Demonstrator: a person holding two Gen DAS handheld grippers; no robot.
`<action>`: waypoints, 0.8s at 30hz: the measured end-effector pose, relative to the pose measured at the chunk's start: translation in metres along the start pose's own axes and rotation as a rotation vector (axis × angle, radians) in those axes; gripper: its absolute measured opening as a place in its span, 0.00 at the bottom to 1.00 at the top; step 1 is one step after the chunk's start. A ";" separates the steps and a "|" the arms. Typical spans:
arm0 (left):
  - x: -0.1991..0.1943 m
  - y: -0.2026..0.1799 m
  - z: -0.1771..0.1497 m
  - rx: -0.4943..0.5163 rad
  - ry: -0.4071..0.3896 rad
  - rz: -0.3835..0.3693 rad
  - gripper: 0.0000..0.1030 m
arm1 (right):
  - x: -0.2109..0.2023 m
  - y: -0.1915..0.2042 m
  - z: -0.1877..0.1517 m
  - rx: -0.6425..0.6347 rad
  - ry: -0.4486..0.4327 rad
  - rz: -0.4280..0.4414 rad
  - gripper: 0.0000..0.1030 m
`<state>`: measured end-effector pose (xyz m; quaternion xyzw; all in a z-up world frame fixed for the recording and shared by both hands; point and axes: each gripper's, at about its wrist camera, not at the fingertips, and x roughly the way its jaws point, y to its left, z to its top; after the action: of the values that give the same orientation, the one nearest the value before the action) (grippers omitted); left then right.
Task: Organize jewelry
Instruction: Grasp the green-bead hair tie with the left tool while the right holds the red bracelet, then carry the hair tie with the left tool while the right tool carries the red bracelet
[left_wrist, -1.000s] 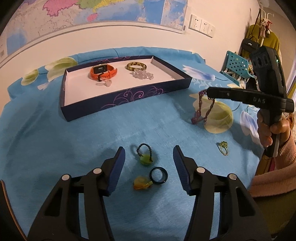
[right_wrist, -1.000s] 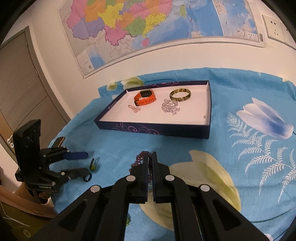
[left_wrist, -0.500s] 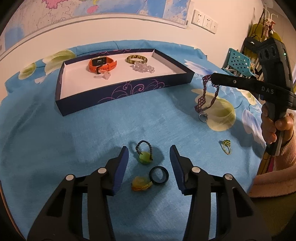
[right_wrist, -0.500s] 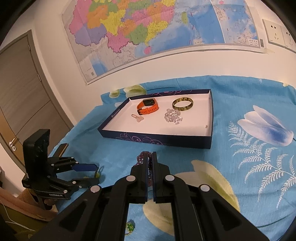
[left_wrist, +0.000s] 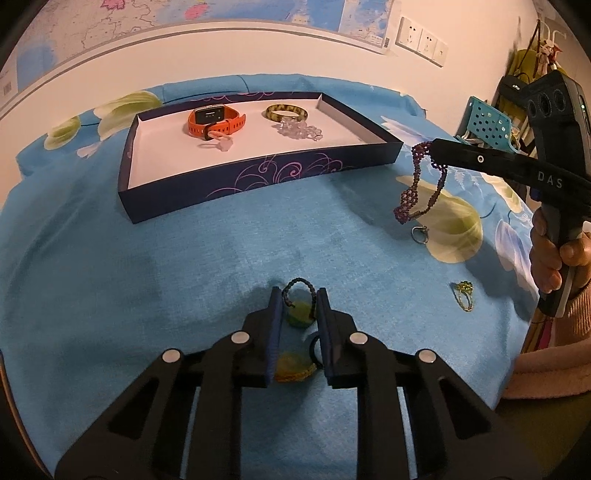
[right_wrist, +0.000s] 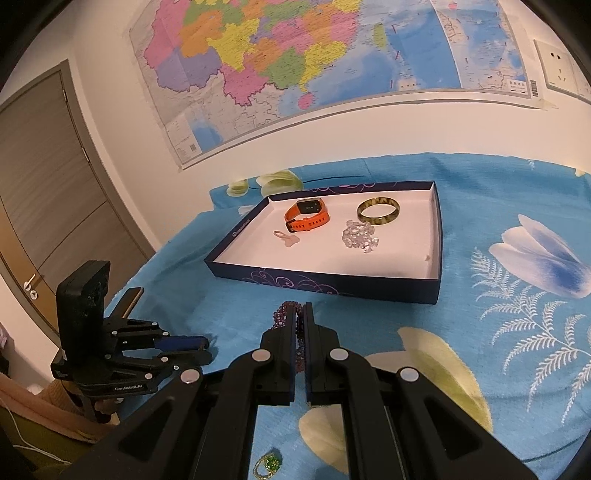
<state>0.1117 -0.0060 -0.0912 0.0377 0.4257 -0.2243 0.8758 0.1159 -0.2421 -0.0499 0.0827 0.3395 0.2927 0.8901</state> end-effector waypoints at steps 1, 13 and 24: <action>0.000 -0.001 0.000 0.001 -0.001 0.003 0.17 | 0.000 0.000 0.000 0.000 -0.001 0.000 0.02; -0.015 -0.003 0.010 0.007 -0.058 -0.003 0.17 | -0.001 0.004 0.004 0.000 -0.027 0.009 0.02; -0.030 -0.002 0.035 0.014 -0.139 0.013 0.17 | 0.000 0.011 0.018 -0.023 -0.055 0.021 0.02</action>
<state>0.1203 -0.0056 -0.0455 0.0311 0.3620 -0.2236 0.9044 0.1222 -0.2323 -0.0326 0.0843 0.3106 0.3036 0.8968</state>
